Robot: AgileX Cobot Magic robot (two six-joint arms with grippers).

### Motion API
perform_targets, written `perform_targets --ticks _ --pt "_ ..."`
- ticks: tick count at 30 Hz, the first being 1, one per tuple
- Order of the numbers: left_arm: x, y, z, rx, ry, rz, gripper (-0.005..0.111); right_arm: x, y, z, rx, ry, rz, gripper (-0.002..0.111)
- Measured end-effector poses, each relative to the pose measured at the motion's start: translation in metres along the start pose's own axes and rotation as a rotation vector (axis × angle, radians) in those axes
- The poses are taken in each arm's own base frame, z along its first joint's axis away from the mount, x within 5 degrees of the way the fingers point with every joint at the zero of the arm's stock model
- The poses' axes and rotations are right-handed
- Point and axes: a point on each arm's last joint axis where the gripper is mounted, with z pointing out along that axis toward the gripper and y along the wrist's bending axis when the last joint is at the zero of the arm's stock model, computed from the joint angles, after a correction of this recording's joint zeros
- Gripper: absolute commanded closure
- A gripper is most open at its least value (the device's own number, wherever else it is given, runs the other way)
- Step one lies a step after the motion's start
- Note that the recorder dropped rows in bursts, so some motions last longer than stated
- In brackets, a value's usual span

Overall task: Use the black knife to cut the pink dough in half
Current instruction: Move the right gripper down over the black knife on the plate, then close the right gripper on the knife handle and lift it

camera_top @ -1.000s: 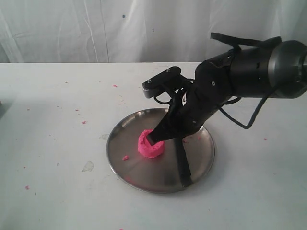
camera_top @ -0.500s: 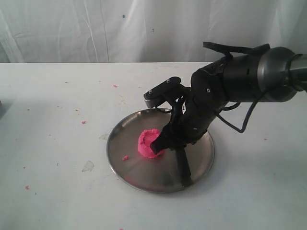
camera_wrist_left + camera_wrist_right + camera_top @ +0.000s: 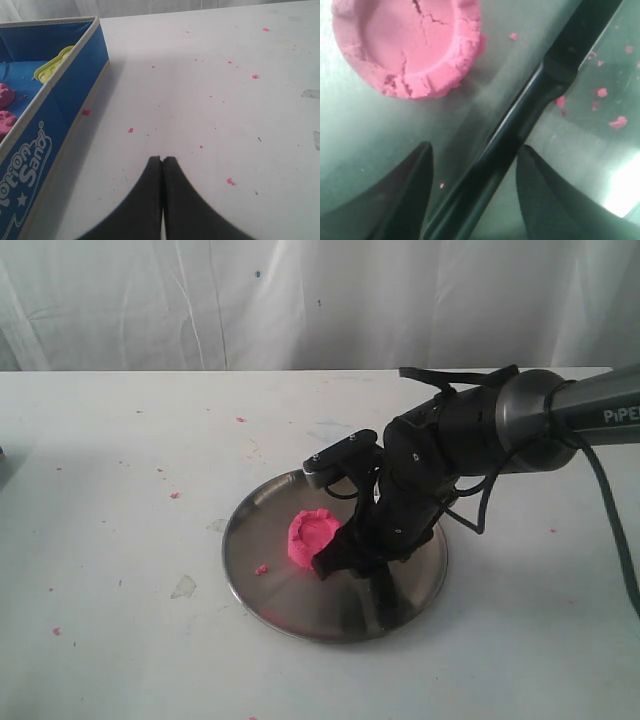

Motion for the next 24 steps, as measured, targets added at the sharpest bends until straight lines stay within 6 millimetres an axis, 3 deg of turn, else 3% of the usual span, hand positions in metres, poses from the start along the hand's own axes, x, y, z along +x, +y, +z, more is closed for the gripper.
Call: perform_targets --ticks 6,10,24 --pt "0.0 0.0 0.0 0.0 0.0 0.0 0.107 -0.0001 -0.0026 0.0 0.029 0.0 -0.039 0.06" --pt "0.0 0.0 0.0 0.0 0.0 0.0 0.107 0.0012 -0.0036 -0.0001 0.039 0.015 -0.042 0.07" --pt "0.0 0.0 0.0 0.0 0.0 0.0 0.107 0.0035 -0.0033 0.0097 0.04 0.035 -0.017 0.072"
